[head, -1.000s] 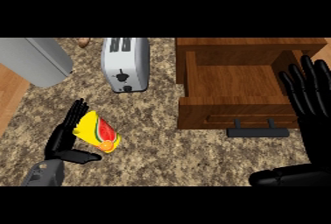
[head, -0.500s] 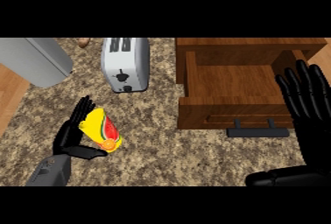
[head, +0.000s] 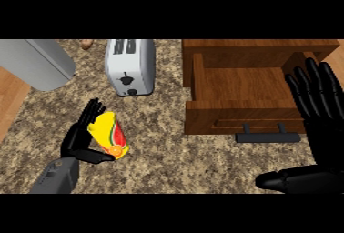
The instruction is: Pick up the cup, place it into the drawer and close the drawer
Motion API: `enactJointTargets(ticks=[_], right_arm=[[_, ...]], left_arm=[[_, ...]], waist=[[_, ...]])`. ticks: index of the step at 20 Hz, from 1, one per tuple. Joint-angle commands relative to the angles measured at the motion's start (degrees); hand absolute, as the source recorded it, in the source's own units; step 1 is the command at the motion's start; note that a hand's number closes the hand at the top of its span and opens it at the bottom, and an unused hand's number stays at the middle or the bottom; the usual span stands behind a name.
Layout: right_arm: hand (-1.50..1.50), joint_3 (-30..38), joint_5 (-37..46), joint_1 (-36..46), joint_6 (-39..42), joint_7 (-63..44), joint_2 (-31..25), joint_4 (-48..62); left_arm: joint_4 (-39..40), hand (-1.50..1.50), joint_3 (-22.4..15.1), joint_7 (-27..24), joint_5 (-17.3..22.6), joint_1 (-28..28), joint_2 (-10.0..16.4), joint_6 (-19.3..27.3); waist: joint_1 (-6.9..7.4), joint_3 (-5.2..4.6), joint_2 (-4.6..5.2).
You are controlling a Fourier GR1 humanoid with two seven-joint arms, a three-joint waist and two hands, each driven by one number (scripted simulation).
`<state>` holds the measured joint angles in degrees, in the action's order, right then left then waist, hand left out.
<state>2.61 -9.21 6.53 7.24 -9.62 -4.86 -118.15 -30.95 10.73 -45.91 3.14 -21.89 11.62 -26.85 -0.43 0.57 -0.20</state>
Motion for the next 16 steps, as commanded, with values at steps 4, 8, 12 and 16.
enactJointTargets(ticks=[4,8,12,16], right_arm=[[-1.50,-1.02,0.02,-2.68,0.85,-1.42,-0.55,-3.18],[-1.50,-2.41,2.27,-1.13,-1.71,-2.53,0.93,-4.30],[-1.50,0.67,0.54,1.03,-0.87,-1.14,-0.17,-0.07],[-1.50,0.41,0.54,-1.31,-0.78,-1.63,-0.22,-2.93]], left_arm=[[3.43,1.50,-1.73,-2.90,1.55,-0.52,-2.79,-9.61],[1.54,1.50,-2.86,-7.37,1.20,1.75,-3.93,-8.47],[-0.81,1.50,-0.82,-9.12,2.71,4.18,-2.82,-2.28],[-0.58,1.50,5.28,-11.45,6.59,5.20,-3.65,8.60]], waist=[[-0.76,-0.69,0.36],[-0.16,-0.66,0.28],[0.55,-0.59,0.24],[0.69,-0.61,0.16]])
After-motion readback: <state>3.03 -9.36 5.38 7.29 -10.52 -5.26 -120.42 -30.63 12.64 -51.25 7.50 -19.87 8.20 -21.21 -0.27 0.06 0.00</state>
